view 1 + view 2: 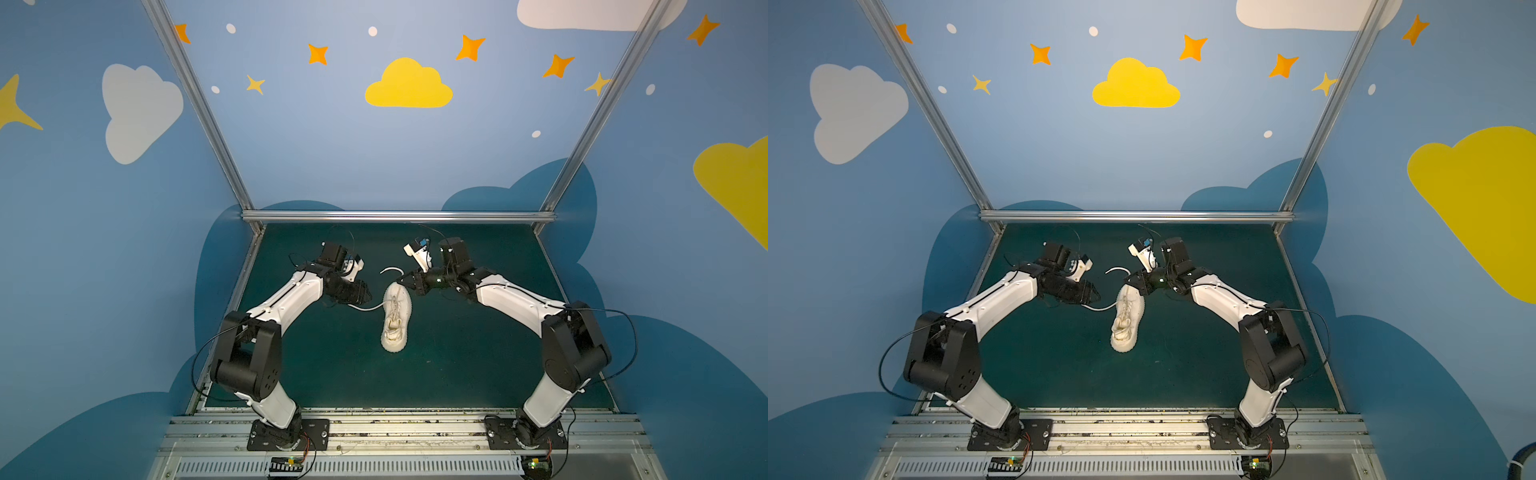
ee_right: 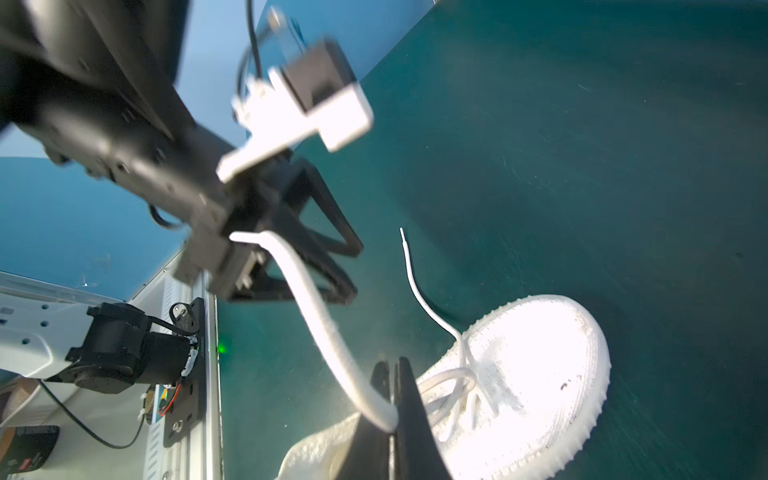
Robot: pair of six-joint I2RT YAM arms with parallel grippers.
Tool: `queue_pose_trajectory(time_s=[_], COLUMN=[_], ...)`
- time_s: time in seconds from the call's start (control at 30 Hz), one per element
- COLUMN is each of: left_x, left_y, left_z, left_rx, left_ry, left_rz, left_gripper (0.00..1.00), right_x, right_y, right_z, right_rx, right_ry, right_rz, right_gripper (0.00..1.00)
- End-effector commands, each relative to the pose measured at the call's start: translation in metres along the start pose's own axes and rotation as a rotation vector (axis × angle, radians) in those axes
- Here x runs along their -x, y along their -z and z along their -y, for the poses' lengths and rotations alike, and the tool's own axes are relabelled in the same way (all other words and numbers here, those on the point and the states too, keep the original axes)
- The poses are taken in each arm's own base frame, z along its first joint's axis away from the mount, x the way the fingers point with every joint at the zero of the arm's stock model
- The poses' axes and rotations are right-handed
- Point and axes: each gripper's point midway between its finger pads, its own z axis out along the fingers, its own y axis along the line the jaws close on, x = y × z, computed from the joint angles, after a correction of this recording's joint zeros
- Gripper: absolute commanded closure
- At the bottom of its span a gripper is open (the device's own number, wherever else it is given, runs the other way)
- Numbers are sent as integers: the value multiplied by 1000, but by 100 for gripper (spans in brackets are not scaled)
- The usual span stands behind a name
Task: Tie the shoes
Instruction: 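Draw both lace ends outward to either side of the sneaker, pulling the knot tight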
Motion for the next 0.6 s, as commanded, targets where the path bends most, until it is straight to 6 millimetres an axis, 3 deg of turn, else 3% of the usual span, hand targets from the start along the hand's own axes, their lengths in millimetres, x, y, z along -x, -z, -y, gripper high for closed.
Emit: queue_pose_trajectory(time_s=[0.0,0.3,0.57], left_x=[-1,-12,-4], left_y=[-4,-21,-51], left_z=[7,-4,-13], left_rx=[2,16,-8], left_ry=[-290,-744,-877], left_rz=[-7,-118,-132], left_gripper=[43,45,47], right_x=[4,1,0], right_y=[8,10,13], right_z=[-8,-2,2], right_rx=[25,36,37], right_ry=[-11,-51,-72], right_rz=[14,18,23], right_gripper=[100,100,100])
